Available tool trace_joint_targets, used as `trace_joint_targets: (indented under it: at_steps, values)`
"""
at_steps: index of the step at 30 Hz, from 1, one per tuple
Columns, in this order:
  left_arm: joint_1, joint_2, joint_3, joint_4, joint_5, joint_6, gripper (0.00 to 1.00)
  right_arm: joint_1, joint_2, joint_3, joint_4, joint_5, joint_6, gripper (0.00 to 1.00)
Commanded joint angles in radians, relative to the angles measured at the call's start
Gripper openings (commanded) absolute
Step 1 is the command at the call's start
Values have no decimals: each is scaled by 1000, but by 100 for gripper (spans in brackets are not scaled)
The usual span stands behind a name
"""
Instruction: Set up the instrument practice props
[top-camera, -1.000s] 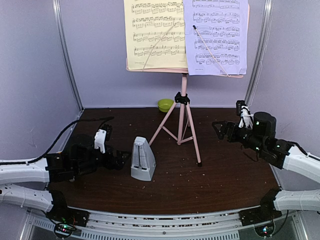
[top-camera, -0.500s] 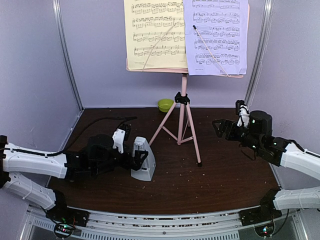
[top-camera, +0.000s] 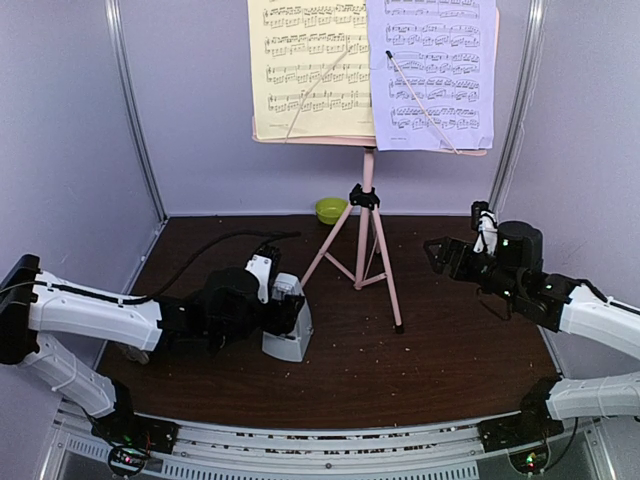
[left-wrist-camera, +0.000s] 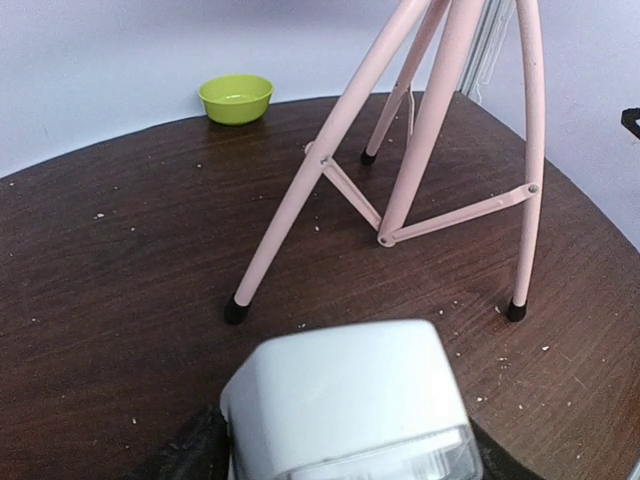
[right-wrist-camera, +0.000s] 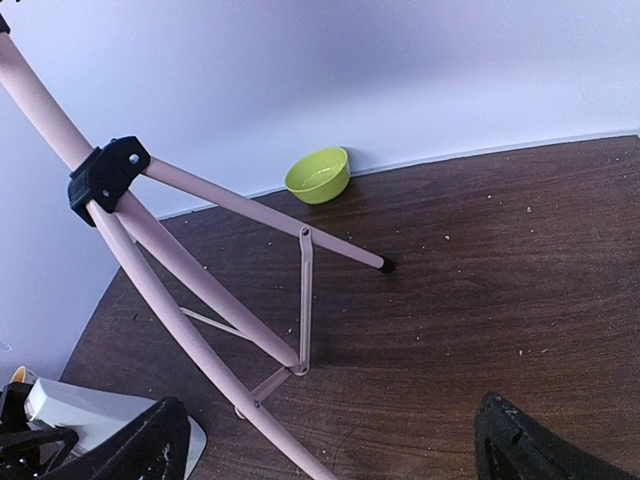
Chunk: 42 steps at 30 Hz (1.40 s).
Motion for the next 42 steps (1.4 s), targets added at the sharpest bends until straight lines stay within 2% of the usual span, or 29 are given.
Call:
trace_joint_targets:
  at_steps: [1,3,6,10,14,16,20,23,28,35,42]
  values:
    - [-3,15,21,46,26,59,66,4,7,37,17,-24,7,100]
    - [-4,17,11,90,85,89,59,4,9,43,14,-35,-1,100]
    - [-3,23,-4,176,191,145,55,5,16,61,4,-77,-26,100]
    - [-3,48,-6,315,391,196,53,8,20,73,22,-155,-43,100]
    - [-3,126,68,321,535,242,52,28,31,79,44,-242,-43,100]
    - [-2,157,97,316,589,263,55,46,42,88,47,-283,-44,100]
    - [-2,138,104,278,585,310,78,87,69,114,16,-296,-44,100]
    - [-1,80,75,259,540,344,86,109,86,127,-3,-318,-44,100]
    - [-1,10,27,261,509,360,84,178,135,145,-2,-357,-28,100]
    - [-2,19,21,273,521,333,70,267,227,193,4,-378,-18,99]
    - [-2,51,15,305,511,305,69,287,295,213,11,-392,-16,96]
